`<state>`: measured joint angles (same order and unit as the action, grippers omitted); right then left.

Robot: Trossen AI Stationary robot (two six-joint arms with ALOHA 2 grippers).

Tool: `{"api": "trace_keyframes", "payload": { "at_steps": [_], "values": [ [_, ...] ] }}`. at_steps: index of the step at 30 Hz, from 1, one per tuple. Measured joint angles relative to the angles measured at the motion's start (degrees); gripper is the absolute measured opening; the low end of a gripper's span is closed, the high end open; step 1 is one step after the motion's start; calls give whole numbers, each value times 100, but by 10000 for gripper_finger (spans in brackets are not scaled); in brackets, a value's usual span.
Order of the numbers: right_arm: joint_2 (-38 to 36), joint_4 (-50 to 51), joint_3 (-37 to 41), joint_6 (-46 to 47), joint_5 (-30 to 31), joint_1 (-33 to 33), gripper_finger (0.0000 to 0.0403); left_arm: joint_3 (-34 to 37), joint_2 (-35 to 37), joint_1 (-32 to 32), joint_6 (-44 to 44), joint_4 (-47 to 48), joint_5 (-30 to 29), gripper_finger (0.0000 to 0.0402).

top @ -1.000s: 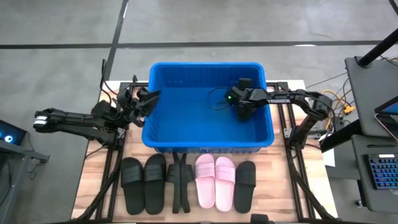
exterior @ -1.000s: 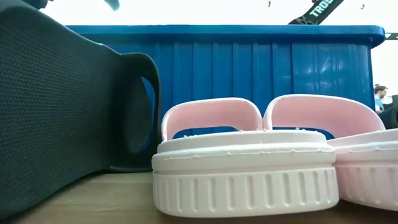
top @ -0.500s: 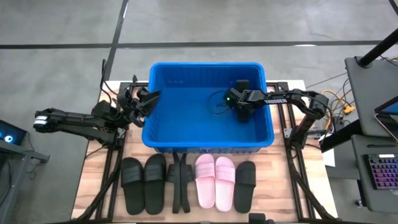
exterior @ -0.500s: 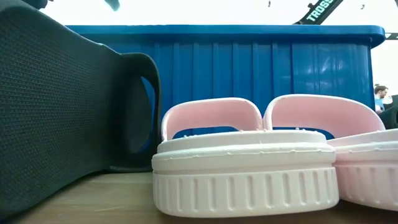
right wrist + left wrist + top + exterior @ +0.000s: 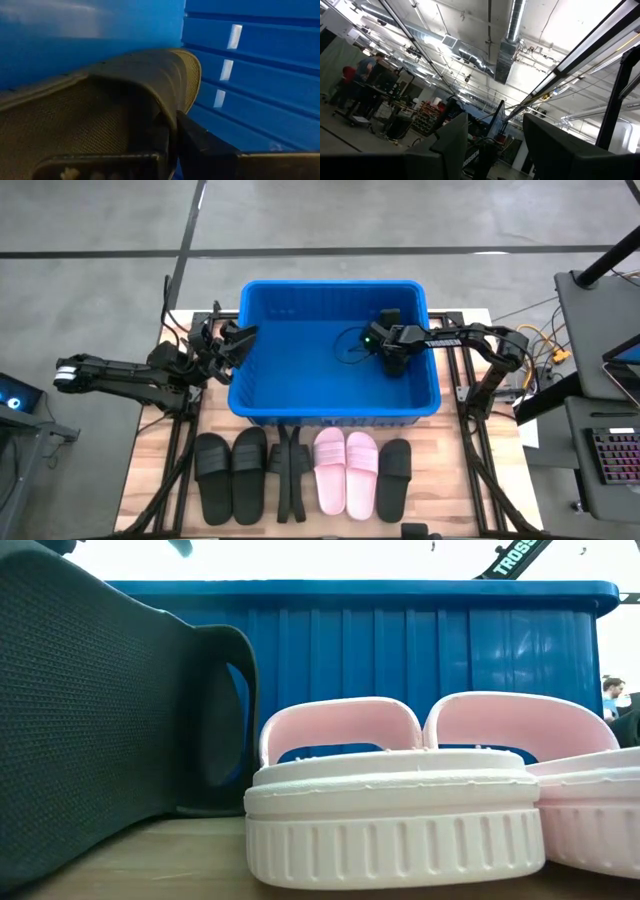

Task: Pick and place slides into bin
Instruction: Put the black slide into the blue bin

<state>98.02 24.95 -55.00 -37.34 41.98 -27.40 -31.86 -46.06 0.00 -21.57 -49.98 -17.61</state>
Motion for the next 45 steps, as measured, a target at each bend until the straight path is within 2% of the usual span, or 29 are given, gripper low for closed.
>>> {"api": "trace_keyframes", "payload": {
  "at_steps": [13, 17, 27, 33, 39, 45],
  "values": [
    [0, 155, 2, -201, -20, 0, 22, 1, 0, -1, -1, 0, -2, 176],
    [0, 193, 4, -167, -15, -4, 59, 1, 0, -1, -1, 0, -4, 176],
    [-4, 187, 7, -24, 32, -9, 189, 1, 0, -1, -1, 0, -4, 176],
    [-18, 231, 7, -66, 622, -2, 250, 1, 0, -1, -1, 0, -4, 176],
    [-228, 529, 7, -61, 551, -2, 290, 1, 0, -1, -1, 1, -4, 176],
    [-347, 749, 4, 0, 408, 0, 303, 1, -36, -1, -3, 4, -2, 176]
  ]
}}
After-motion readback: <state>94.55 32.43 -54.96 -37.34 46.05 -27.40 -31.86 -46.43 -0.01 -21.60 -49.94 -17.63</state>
